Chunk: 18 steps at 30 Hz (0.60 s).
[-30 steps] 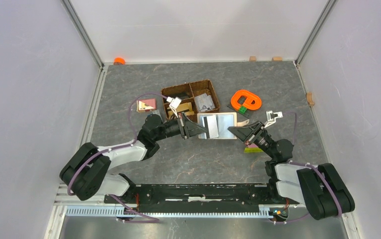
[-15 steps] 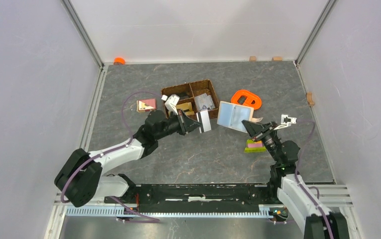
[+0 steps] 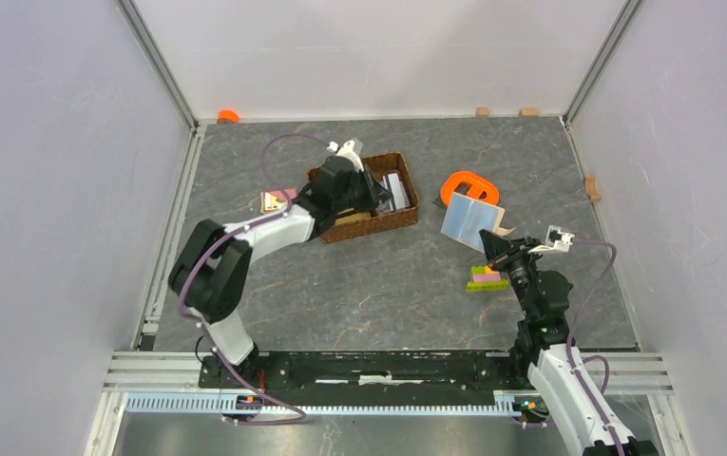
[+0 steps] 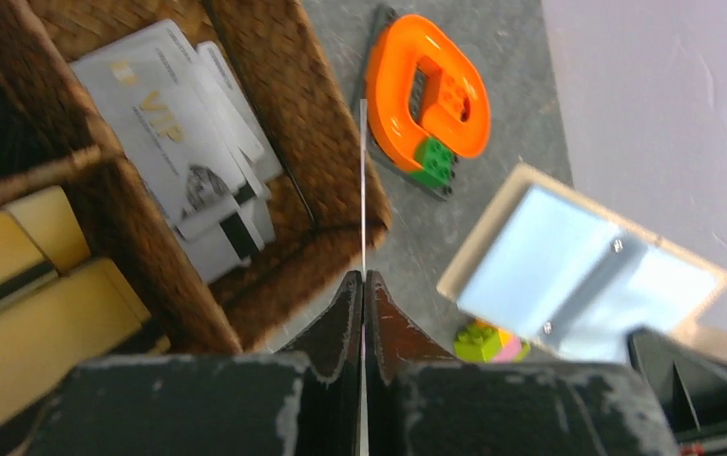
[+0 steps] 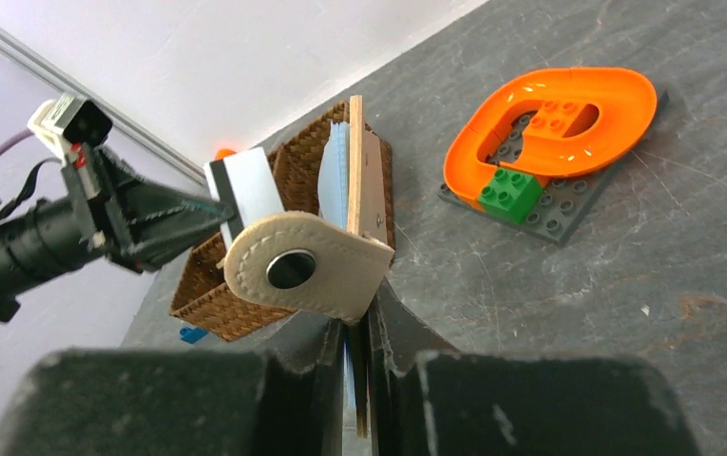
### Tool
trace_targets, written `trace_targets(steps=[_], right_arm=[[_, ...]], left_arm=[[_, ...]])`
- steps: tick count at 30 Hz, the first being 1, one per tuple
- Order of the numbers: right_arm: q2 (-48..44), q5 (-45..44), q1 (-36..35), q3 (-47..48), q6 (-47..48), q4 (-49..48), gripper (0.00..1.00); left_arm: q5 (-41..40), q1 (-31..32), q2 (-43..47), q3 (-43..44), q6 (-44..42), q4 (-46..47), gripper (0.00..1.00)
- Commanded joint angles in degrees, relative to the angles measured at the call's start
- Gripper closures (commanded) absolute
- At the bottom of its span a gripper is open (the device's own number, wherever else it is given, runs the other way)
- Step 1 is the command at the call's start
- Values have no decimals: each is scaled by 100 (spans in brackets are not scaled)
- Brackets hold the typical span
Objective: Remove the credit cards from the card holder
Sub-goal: Place the credit card in the storage box.
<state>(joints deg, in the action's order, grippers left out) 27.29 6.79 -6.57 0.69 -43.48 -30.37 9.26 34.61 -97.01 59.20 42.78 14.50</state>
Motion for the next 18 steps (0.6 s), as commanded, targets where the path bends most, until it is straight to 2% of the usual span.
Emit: trace_targets(steps=[1,11,16,18], right_arm=[[78,-93,18,201,89,-100,100],[51,-65,25,201,77,-127,100],[185,-13,15,195,42,-195,100],[243,27,17,186,34,-238,100]], left_arm=[[63,-211,-684,1085,149,-876,98],[164,-601,-1651,1992,342,-1417,95],[321,-710,-1777,2133,361,-1689,79],[313,-710,-1639,2110,279,-1781,76]])
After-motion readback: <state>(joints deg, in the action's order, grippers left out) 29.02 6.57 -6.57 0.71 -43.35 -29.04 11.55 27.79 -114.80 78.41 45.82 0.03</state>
